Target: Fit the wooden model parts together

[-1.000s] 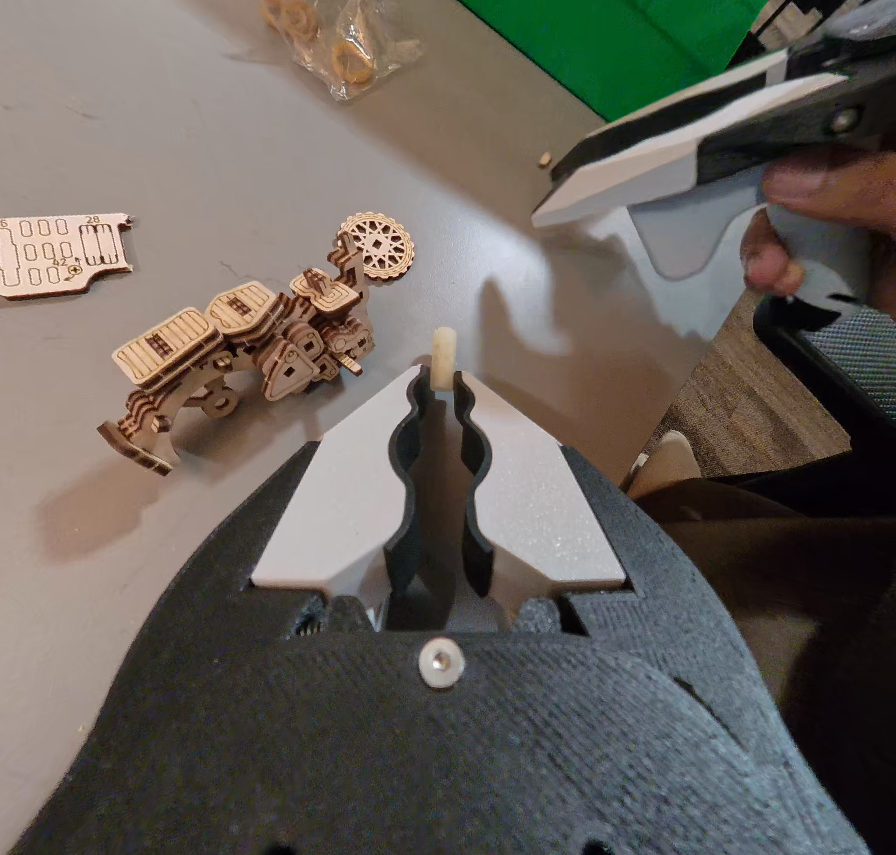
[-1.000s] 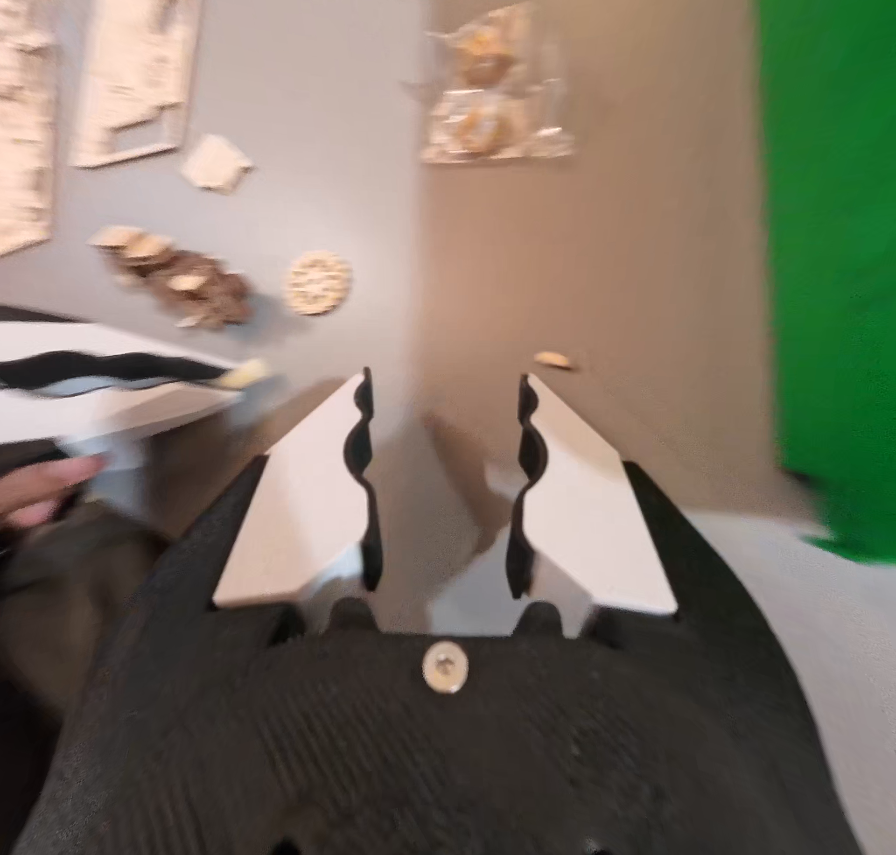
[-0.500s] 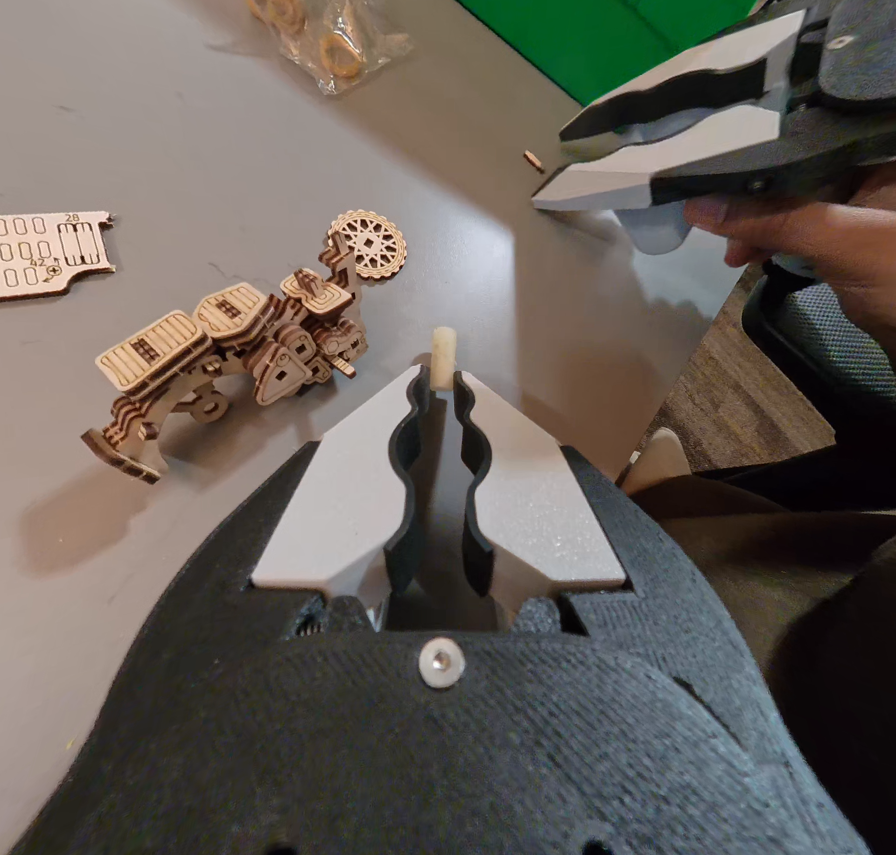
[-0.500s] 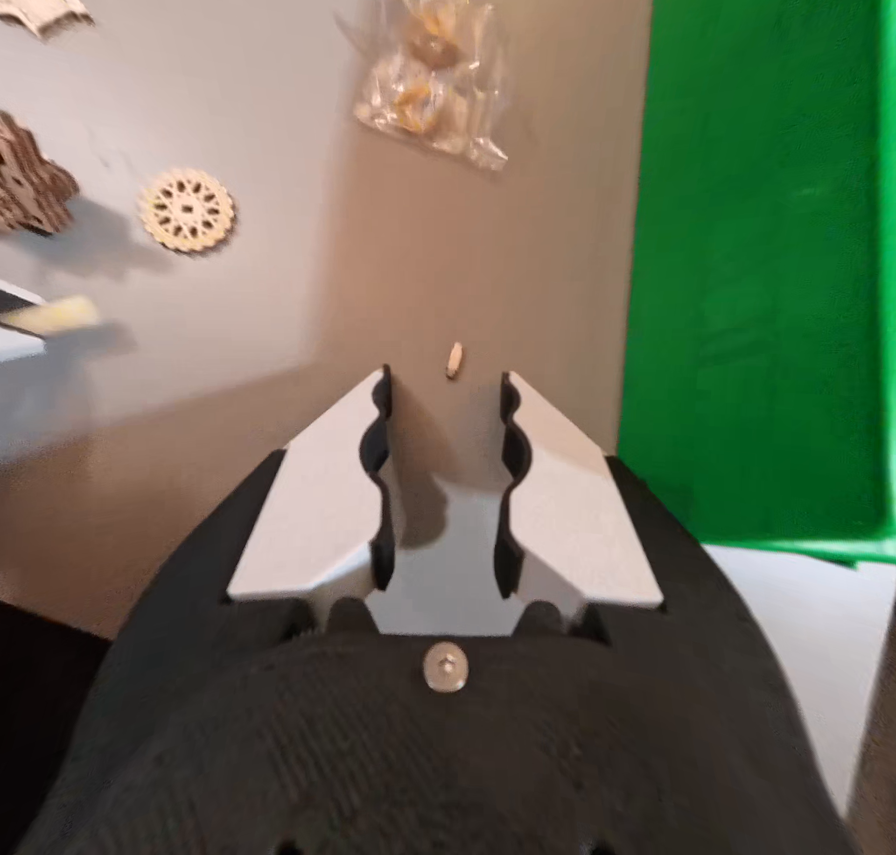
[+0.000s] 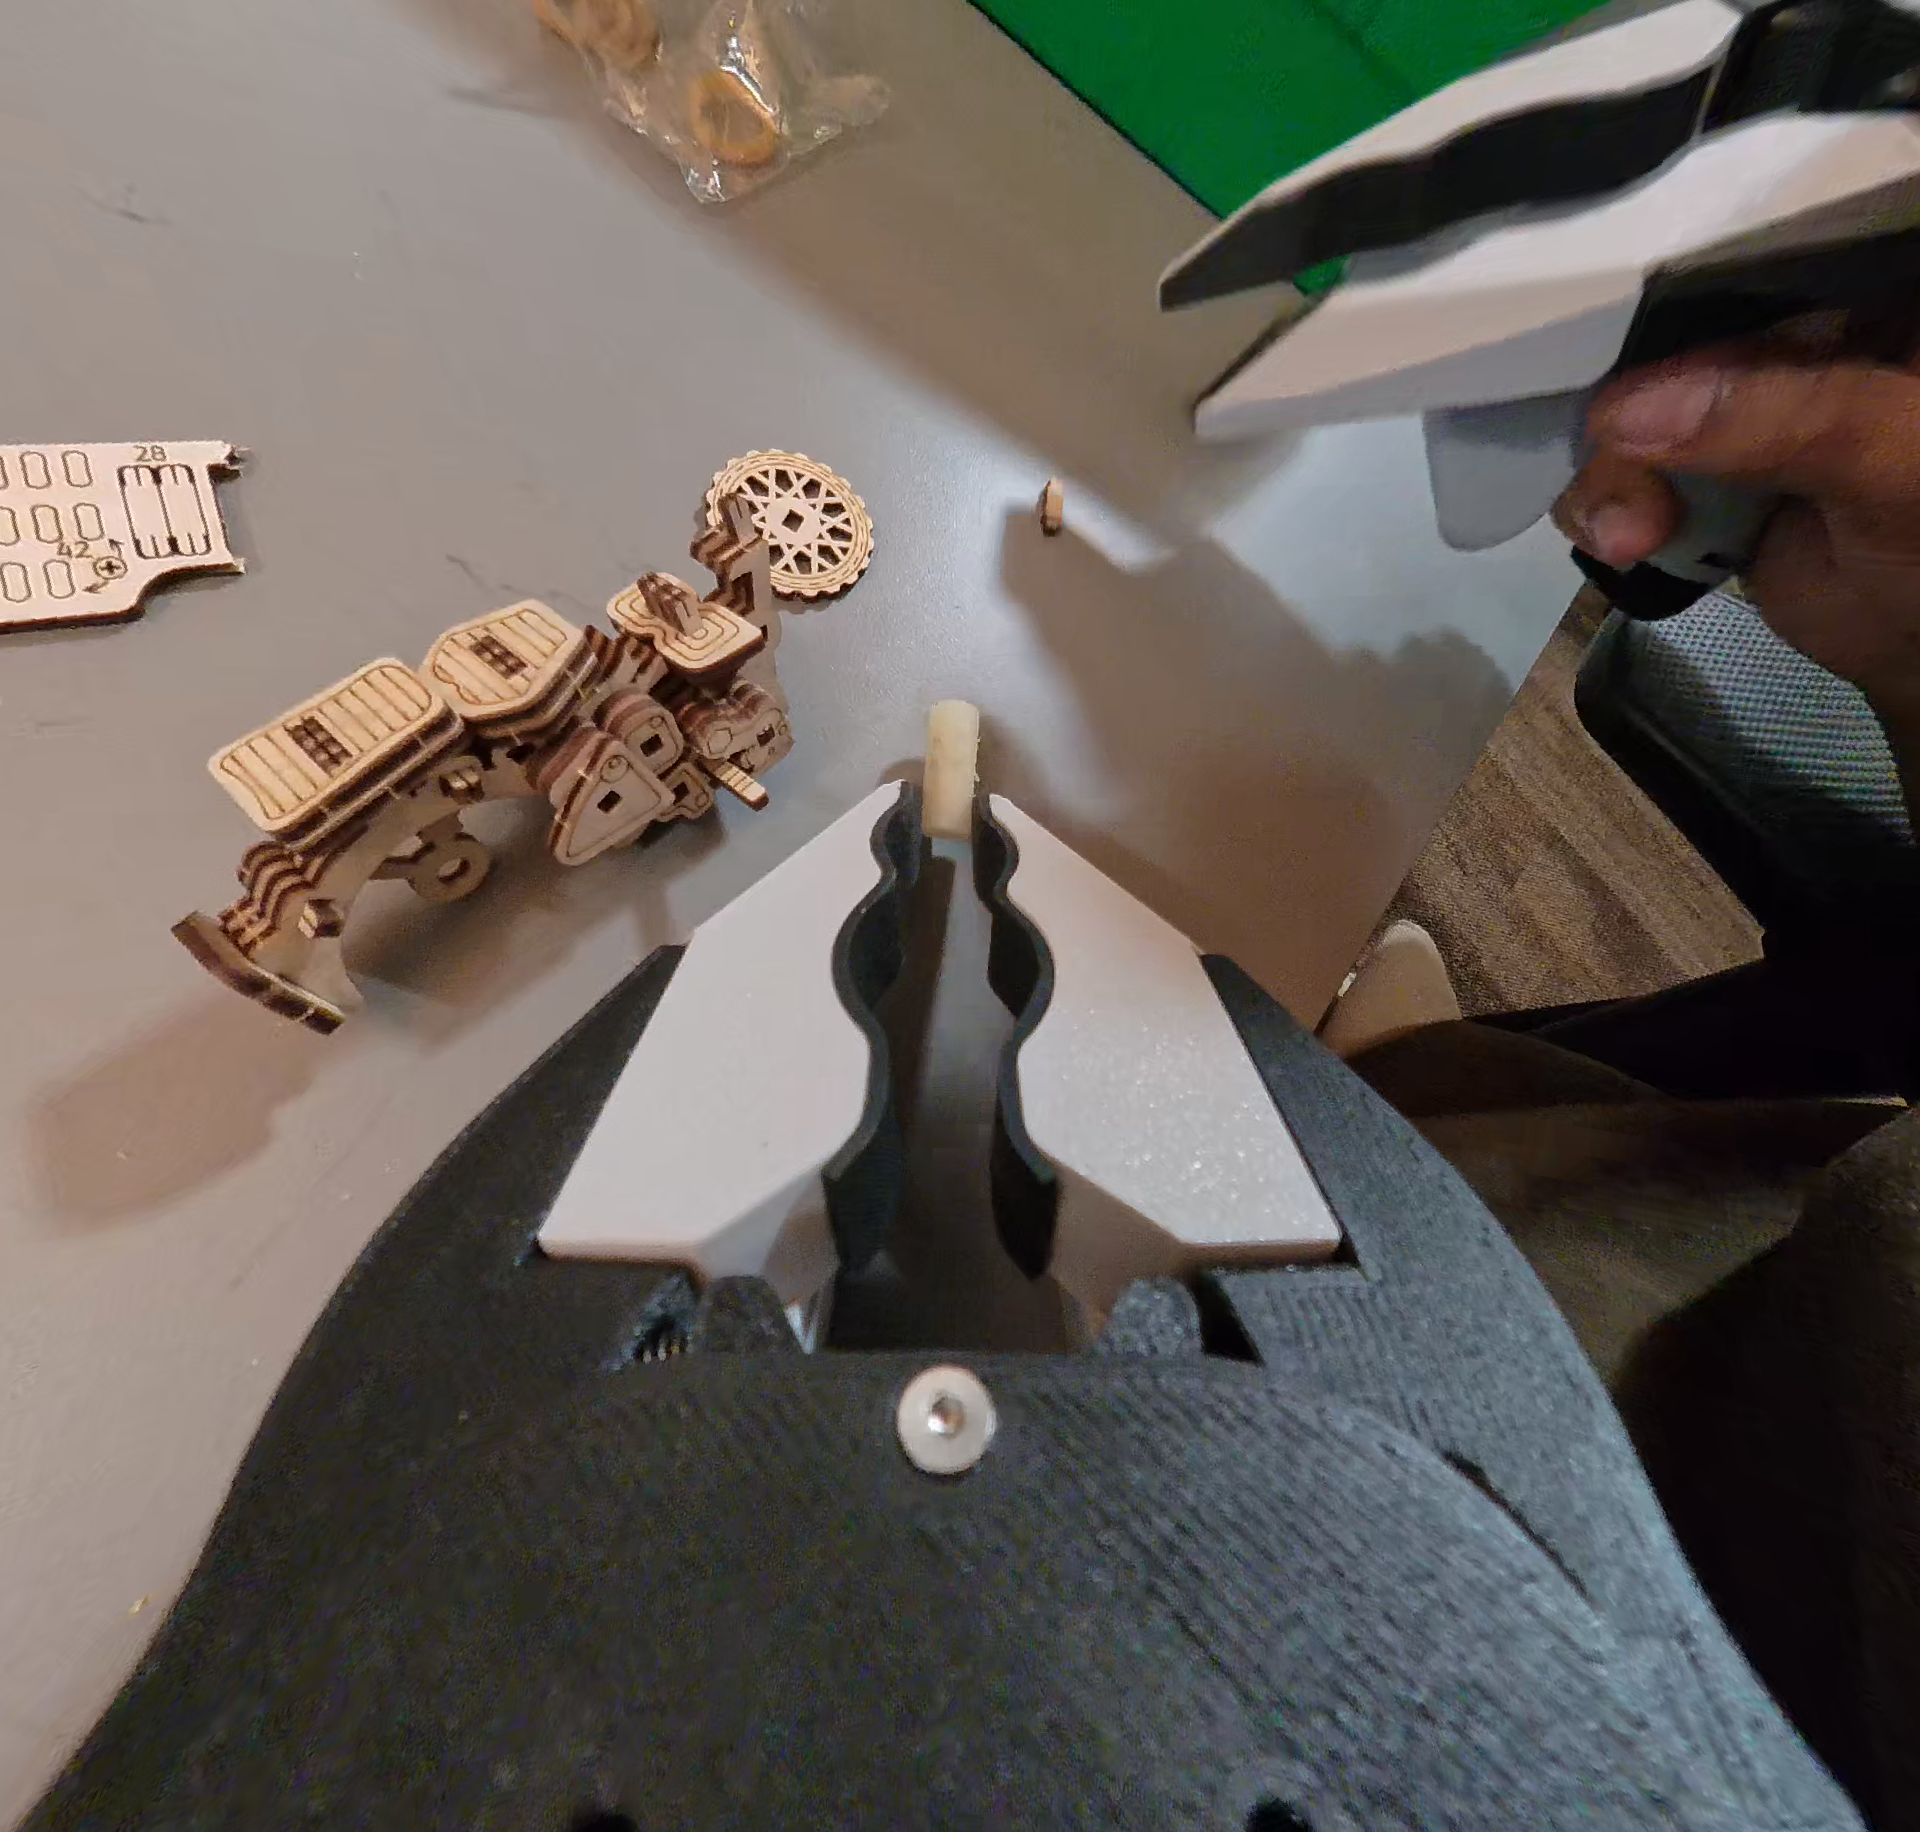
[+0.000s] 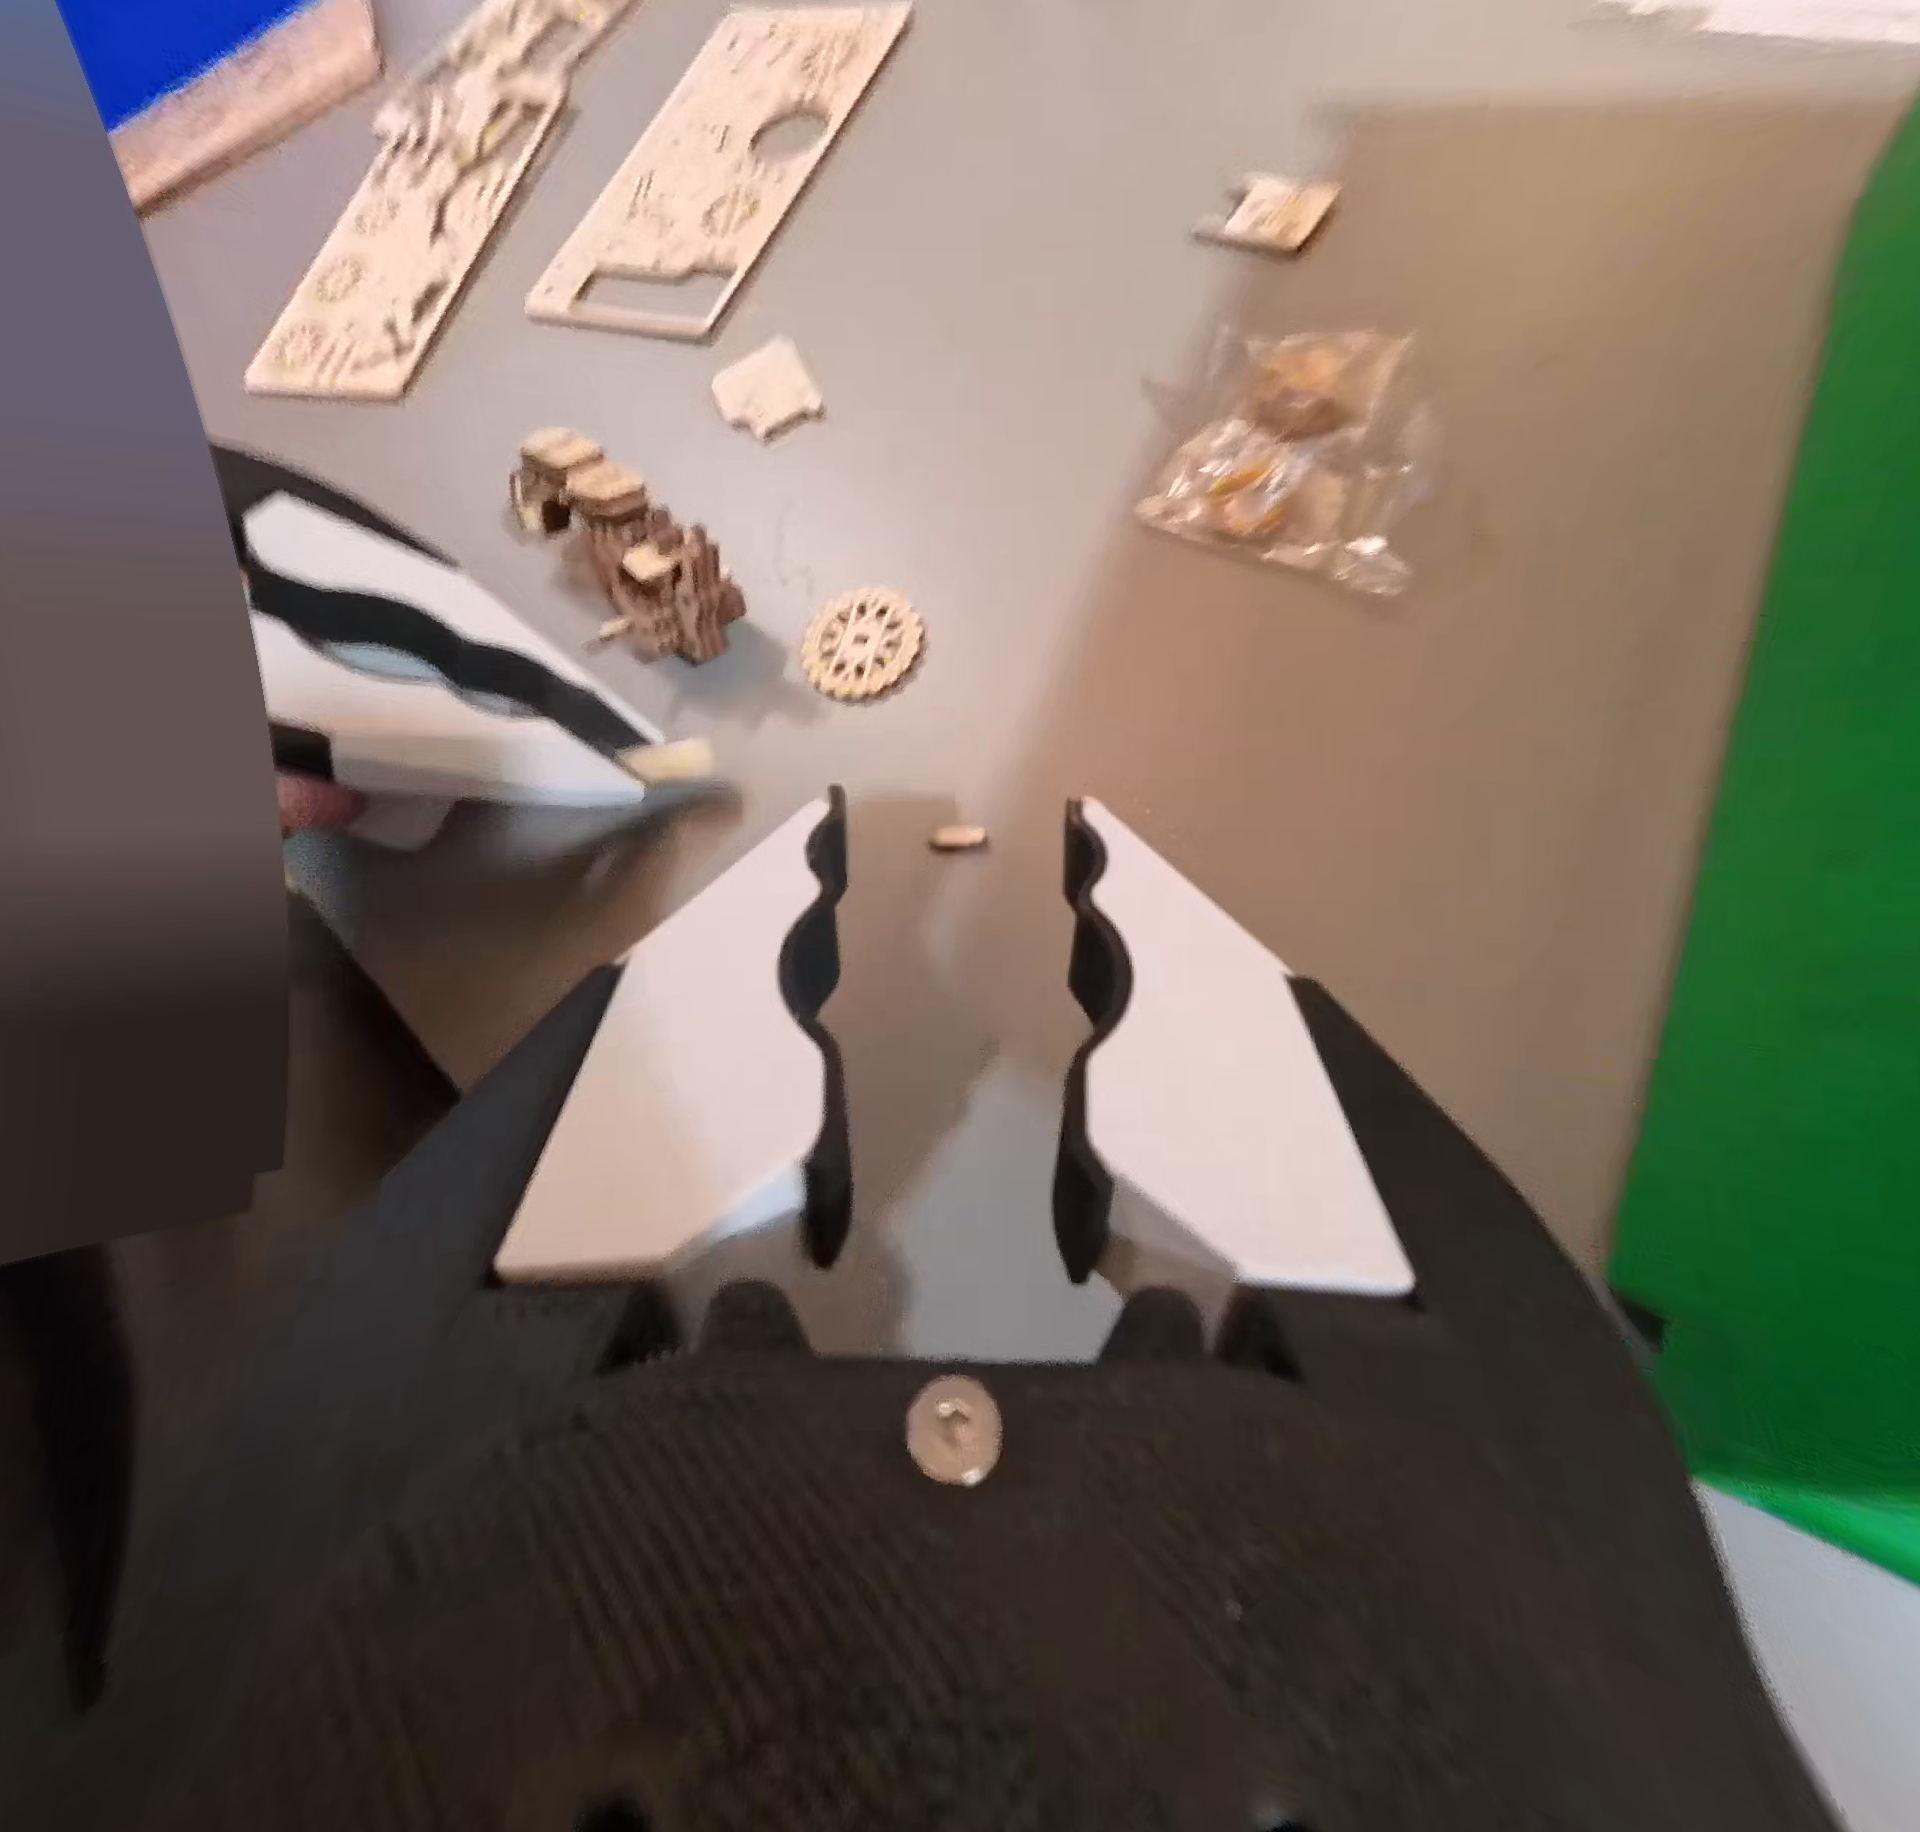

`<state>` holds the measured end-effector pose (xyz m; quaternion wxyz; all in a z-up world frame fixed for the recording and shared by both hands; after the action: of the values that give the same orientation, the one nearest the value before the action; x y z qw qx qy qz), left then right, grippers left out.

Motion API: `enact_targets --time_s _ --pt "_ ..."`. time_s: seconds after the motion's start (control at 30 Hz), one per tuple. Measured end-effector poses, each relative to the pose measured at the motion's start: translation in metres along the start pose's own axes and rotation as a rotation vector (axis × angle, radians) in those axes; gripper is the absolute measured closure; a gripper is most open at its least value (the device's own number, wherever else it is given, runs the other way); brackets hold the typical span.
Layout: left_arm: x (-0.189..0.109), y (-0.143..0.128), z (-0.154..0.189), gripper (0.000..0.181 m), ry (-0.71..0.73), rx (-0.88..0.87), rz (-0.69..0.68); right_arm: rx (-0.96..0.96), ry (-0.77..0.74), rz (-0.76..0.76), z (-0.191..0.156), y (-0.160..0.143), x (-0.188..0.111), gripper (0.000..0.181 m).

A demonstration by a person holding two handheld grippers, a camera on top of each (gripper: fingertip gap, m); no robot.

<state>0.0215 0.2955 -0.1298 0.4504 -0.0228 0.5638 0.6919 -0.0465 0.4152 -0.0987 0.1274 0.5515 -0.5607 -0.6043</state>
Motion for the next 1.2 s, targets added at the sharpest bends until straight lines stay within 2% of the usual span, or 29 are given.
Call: enact_targets --time_s 0.13,0.3,0.4,0.43,0.73,0.93,1.2 --pt "0.000 0.000 0.000 0.172 0.002 0.003 0.000 -0.153 0.020 -0.145 0.001 -0.021 0.012 0.146" --pt "0.000 0.000 0.000 0.173 0.002 0.001 0.000 -0.220 0.074 -0.186 -0.007 -0.023 0.025 0.143" --pt "0.000 0.000 0.000 0.172 0.000 -0.003 0.002 -0.206 0.186 -0.213 -0.023 -0.027 0.026 0.160" --pt "0.000 0.000 0.000 0.172 -0.001 -0.005 0.003 -0.196 0.223 -0.224 -0.028 -0.028 0.025 0.161" --pt "0.000 0.000 0.000 0.173 -0.010 -0.015 0.005 -0.213 0.192 -0.144 -0.024 -0.019 0.019 0.161" --pt "-0.001 0.000 -0.001 0.173 -0.011 -0.019 0.007 -0.398 0.107 -0.175 -0.025 -0.030 0.025 0.171" --pt "-0.001 0.000 -0.001 0.173 -0.016 -0.025 0.007 -0.296 0.210 -0.135 -0.033 -0.028 0.033 0.169"
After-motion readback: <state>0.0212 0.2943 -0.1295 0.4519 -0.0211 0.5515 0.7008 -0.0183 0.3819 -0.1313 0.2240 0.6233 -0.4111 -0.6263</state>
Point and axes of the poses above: each gripper's, where its closed fingertips meet, x out along the fingers, y out of its top, z = x × y across the jaws, the point moved 4 cm from there along -x, back along the fingers, and after that the axes turned 5 degrees about z, right-handed, at the moved point
